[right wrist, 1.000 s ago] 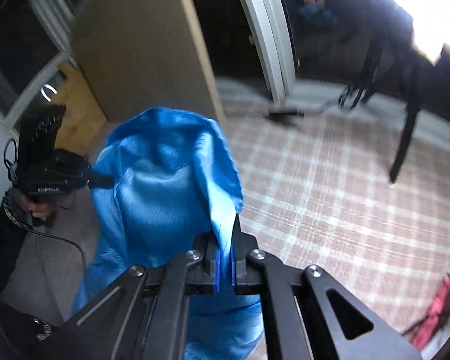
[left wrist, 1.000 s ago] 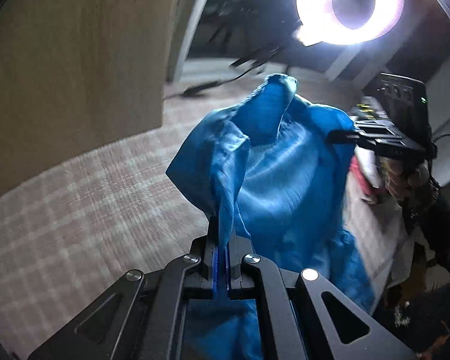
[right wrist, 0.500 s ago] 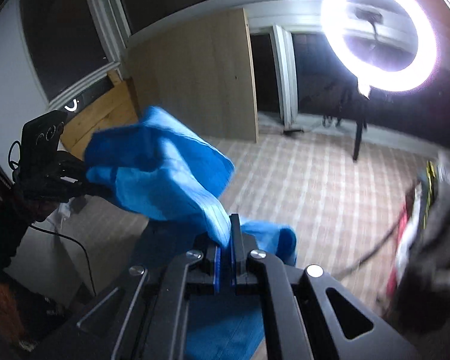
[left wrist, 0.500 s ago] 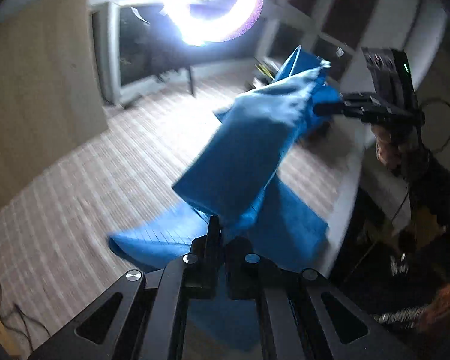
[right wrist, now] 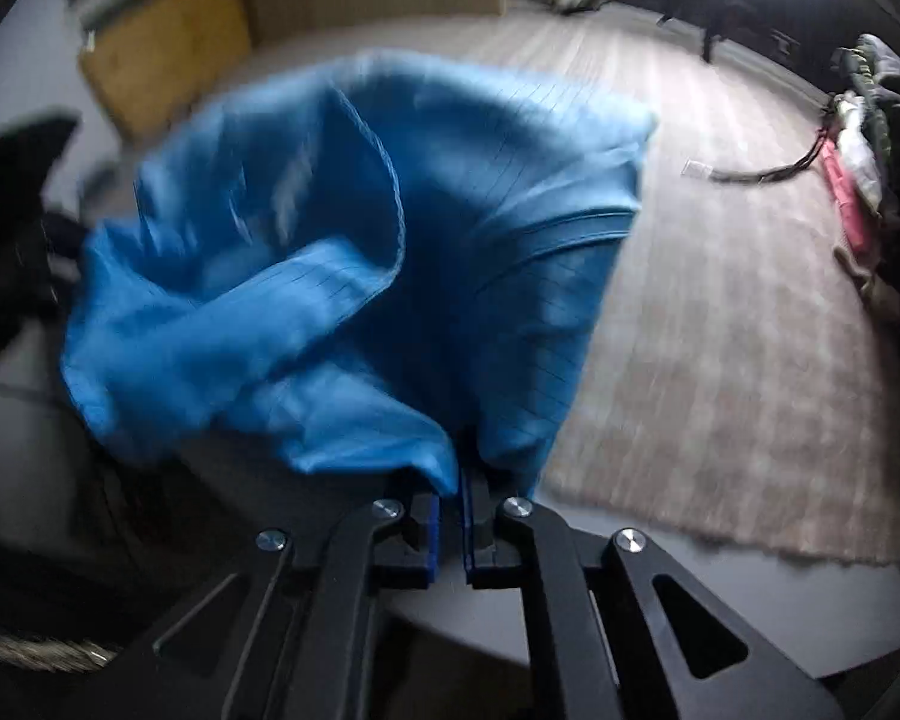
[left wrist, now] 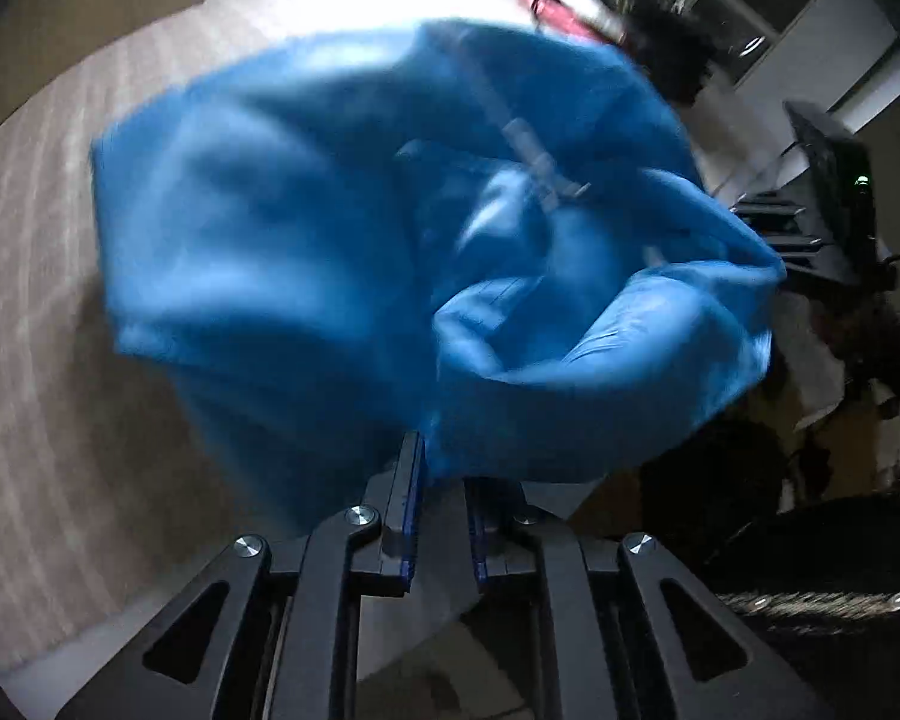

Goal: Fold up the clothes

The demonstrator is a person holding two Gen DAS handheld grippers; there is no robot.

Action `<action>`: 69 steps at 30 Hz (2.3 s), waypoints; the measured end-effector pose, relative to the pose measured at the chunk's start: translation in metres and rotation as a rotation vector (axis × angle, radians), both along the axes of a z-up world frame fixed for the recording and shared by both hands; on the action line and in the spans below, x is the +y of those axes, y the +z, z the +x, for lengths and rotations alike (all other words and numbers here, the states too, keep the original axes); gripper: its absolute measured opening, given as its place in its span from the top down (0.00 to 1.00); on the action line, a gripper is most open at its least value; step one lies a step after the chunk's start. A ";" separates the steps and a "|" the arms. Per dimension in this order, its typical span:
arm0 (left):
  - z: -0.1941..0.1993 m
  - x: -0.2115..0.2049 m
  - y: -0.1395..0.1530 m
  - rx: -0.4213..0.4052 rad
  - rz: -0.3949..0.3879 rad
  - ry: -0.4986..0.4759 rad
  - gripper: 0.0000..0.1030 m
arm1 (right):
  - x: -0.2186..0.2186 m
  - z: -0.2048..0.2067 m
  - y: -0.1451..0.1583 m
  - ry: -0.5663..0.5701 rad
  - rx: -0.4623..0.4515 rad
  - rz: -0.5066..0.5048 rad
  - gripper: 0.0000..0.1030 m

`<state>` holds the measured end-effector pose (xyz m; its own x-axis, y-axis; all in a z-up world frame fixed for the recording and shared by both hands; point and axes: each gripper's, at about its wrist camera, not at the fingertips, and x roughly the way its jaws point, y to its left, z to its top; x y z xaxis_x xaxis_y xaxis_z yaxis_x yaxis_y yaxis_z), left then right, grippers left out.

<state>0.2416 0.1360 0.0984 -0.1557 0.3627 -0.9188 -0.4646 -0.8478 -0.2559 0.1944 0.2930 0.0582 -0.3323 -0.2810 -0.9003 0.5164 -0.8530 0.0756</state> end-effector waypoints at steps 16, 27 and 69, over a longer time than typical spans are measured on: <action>-0.054 0.004 0.097 0.220 0.003 0.029 0.82 | 0.004 -0.058 0.063 -0.028 0.015 -0.120 0.67; -0.152 0.006 0.007 0.106 -0.082 0.048 0.87 | -0.025 -0.168 0.026 -0.124 -0.082 -0.068 0.75; -0.091 -0.021 0.007 0.037 -0.070 0.160 0.79 | -0.019 -0.083 0.026 -0.044 -0.104 -0.109 0.69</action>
